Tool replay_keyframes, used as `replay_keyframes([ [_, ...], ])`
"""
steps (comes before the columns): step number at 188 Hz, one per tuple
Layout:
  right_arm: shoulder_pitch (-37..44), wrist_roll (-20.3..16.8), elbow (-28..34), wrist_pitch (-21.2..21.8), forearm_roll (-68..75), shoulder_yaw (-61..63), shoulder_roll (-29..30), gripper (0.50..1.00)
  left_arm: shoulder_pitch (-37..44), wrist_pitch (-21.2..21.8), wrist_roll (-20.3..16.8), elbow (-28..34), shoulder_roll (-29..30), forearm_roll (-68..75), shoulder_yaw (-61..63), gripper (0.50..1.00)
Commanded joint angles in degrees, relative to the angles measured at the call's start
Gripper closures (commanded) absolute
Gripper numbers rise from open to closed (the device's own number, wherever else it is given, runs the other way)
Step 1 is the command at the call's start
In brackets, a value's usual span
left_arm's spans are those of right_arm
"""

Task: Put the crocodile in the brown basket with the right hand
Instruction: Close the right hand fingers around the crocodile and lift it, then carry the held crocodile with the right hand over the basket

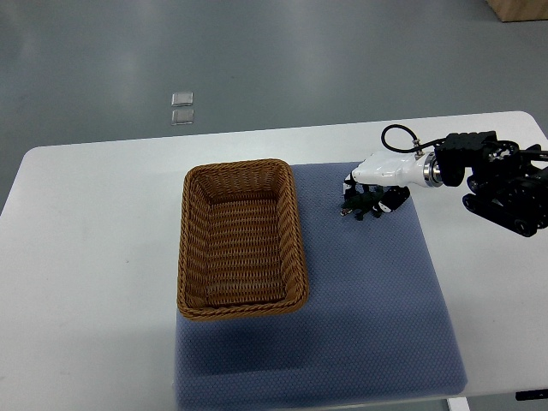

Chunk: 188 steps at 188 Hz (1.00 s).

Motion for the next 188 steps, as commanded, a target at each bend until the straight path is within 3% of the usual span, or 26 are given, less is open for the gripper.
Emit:
replay_keyframes([
  [1, -0.1, 0.0, 0.0, 0.0, 0.0, -0.1, -0.1, 0.926, 0.0, 0.0, 0.0, 0.0, 0.0, 0.0, 0.0, 0.500],
  [21, -0.1, 0.0, 0.0, -0.4, -0.1, 0.0, -0.2, 0.957, 0.0, 0.0, 0.0, 0.0, 0.0, 0.0, 0.0, 0.500],
  [33, -0.1, 0.0, 0.0, -0.8, -0.1, -0.1, -0.3, 1.000, 0.0, 0.0, 0.0, 0.0, 0.0, 0.0, 0.1, 0.500],
  [188, 1.3, 0.3, 1.3, -3.3, 0.1, 0.2, -0.9, 1.000, 0.0, 0.0, 0.0, 0.0, 0.0, 0.0, 0.1, 0.500],
])
